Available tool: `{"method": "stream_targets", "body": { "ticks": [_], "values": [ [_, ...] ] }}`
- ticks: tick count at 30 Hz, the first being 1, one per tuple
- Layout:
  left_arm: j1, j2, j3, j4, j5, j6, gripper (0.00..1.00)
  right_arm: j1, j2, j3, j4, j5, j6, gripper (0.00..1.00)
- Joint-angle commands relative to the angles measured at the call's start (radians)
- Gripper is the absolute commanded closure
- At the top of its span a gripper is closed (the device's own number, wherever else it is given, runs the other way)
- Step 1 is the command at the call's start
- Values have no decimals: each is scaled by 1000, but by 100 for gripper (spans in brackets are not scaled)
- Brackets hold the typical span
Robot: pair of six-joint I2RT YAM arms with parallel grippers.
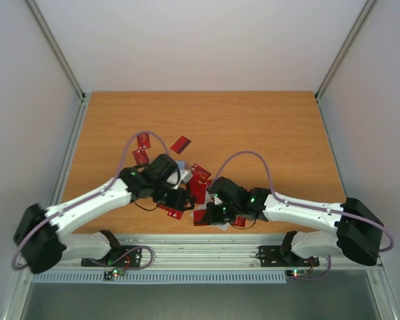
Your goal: Put the credit cards into the card holder
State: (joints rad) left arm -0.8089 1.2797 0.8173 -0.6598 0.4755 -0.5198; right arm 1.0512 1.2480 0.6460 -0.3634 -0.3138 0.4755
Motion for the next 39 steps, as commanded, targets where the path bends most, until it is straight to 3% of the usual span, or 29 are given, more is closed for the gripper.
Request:
{"method": "stream_targets", "body": {
  "ticks": [1,6,10,14,19,25,32,39],
  "values": [
    [63,-167,92,-237,-9,237,47,-66,-22,106,-140,-128,-244,99],
    [129,-248,139,-225,131,275,45,-102,-37,259,-302,-216,-450,99],
    [131,-212,250,-316,256,356,44,-109,-4,381,-445,-281,-620,99],
    [131,-152,353,-464,302,470,43,-111,39,484,-602,-337,-766,99],
    [130,-129,405,-516,349,549,44,-112,5,513,-660,-359,-903,99],
    [125,-97,398,-510,443,584,48,-115,-22,542,-679,-394,-1013,99],
    [92,-67,381,-415,482,551,50,-124,19,620,-746,-441,-1079,99],
    [47,-21,384,-354,499,515,58,-141,43,676,-779,-466,-1105,99]
  ]
}}
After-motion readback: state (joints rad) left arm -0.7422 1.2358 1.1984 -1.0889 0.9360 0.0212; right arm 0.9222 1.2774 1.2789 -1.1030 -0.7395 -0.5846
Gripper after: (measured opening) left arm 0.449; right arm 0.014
